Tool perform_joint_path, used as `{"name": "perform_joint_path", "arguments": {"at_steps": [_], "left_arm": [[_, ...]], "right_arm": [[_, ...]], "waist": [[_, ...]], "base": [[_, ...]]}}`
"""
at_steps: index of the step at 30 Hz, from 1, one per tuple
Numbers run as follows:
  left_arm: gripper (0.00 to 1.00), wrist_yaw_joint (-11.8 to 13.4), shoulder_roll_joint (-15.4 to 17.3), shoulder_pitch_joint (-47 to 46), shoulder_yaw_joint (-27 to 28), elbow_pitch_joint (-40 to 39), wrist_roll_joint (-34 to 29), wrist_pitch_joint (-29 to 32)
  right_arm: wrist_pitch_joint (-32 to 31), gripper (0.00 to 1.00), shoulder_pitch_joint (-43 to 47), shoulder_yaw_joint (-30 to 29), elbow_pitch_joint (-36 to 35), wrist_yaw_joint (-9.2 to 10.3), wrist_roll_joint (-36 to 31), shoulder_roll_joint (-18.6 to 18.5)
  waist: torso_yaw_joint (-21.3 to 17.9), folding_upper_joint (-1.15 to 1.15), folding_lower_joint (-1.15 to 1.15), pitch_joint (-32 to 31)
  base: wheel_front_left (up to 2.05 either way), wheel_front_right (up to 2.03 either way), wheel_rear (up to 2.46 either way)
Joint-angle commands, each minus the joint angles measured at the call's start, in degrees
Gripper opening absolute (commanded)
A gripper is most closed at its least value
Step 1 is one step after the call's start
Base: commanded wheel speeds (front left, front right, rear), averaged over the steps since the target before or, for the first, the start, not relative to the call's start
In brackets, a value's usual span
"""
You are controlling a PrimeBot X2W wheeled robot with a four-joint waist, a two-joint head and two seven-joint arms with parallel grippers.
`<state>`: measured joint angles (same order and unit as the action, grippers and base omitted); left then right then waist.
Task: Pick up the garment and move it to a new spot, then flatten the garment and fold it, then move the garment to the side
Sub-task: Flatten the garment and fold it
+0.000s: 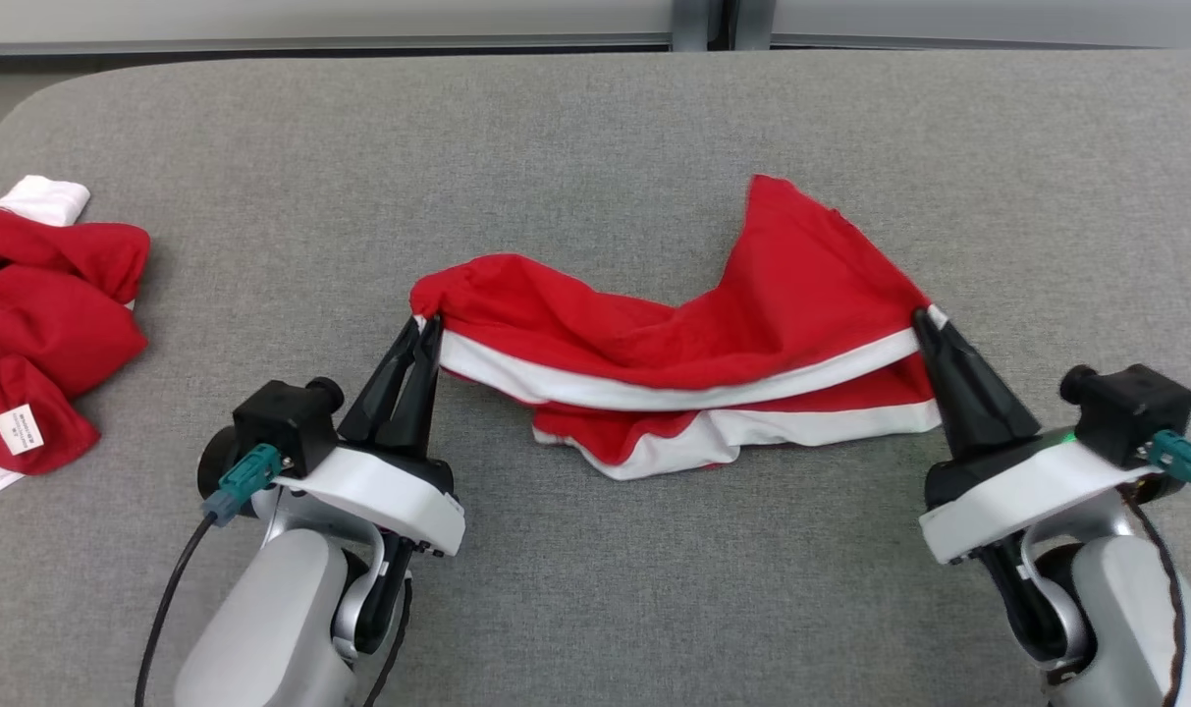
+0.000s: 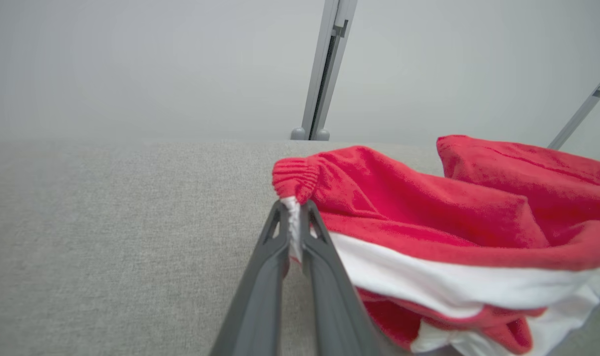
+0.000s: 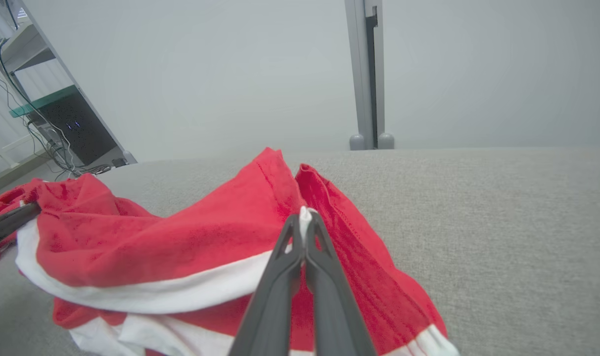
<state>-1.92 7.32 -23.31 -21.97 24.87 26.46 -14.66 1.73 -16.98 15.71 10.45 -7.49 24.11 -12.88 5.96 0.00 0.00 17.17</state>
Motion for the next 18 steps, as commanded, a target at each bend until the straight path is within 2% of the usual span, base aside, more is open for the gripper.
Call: {"name": "perform_joint_path", "arguments": {"at_steps": [1, 9, 13, 18], "left_arm": [[0.00, 0.5, 0.6, 0.5, 0.5, -2.1, -0.3, -0.3], [0.00, 2.6, 4.0, -0.1, 0.1, -19.0, -2.9, 3.1], [0.00, 3.8, 4.4, -2.7, -0.1, -27.7, -4.3, 5.5], [0.00, 4.9, 5.1, -5.5, 0.0, -34.7, -5.2, 8.5]], "right_arm": [[0.8, 0.00, 0.5, -0.9, -1.5, 0.00, -0.6, -0.8], [1.6, 0.00, -0.3, -8.5, -14.8, 0.00, -4.4, -1.1], [-0.2, 0.00, -1.4, -13.3, -22.1, 0.00, -6.7, -1.1], [-3.9, 0.00, -2.7, -16.7, -28.0, 0.00, -8.0, -1.0]], "waist": [[-0.4, 0.00, 0.00, -0.6], [-2.6, 0.00, 0.00, -3.8], [-3.5, 0.00, 0.00, -5.5], [-4.6, 0.00, 0.00, -7.5]], "base": [[0.00, 0.00, 0.00], [0.00, 0.00, 0.00], [0.00, 0.00, 0.00], [0.00, 0.00, 0.00]]}}
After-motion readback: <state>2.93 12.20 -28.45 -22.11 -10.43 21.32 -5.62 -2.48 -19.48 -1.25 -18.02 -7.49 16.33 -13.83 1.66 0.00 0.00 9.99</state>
